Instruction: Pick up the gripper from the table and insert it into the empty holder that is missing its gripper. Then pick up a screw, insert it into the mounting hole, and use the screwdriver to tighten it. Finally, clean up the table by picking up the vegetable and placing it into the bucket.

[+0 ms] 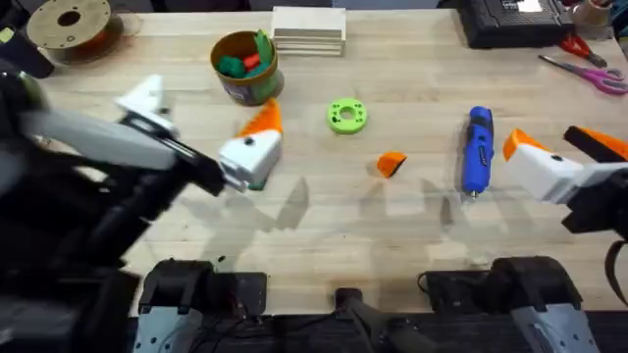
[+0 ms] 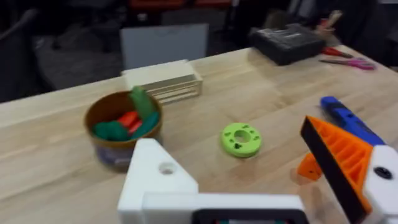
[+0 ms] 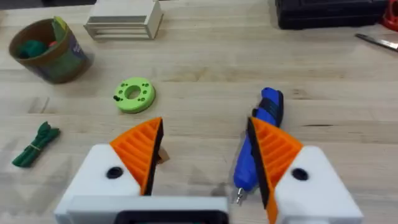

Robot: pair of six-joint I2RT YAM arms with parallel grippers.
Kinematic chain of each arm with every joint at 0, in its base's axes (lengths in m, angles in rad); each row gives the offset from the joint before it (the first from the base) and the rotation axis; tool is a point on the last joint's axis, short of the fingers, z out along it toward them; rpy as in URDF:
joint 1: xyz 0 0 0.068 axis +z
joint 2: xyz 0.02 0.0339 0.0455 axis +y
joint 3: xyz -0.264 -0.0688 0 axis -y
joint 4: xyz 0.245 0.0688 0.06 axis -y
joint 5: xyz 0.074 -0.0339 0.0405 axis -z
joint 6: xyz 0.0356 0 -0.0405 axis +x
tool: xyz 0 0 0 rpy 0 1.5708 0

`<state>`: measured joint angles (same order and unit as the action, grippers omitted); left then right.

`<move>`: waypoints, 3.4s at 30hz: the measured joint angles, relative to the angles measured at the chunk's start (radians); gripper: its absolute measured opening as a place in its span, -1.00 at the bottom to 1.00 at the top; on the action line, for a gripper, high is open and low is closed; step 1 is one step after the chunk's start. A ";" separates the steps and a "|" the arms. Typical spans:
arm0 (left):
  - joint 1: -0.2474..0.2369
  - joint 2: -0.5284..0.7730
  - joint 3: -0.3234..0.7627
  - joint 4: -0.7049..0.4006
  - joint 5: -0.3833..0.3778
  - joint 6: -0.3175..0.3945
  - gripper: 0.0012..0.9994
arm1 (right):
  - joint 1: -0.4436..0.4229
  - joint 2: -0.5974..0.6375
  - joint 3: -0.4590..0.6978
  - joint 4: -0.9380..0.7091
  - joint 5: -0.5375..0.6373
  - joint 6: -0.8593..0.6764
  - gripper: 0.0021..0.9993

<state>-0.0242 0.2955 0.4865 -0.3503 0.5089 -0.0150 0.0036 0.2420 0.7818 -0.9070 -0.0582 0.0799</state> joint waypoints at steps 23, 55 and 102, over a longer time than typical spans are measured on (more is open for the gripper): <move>-0.244 -0.292 -0.431 0.236 0.102 0.000 0.97 | 0.000 0.000 0.000 0.000 0.000 0.002 0.57; -0.275 -0.290 -0.469 0.276 0.124 0.000 0.97 | 0.000 0.000 0.000 0.000 0.000 0.002 0.57; -0.275 -0.290 -0.469 0.276 0.125 -0.106 0.97 | 0.410 0.842 0.229 -0.111 -0.047 -0.208 0.58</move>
<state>-0.2989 0.0055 0.0174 -0.0745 0.6342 -0.1211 0.4135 1.0839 1.0105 -1.0183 -0.1055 -0.1284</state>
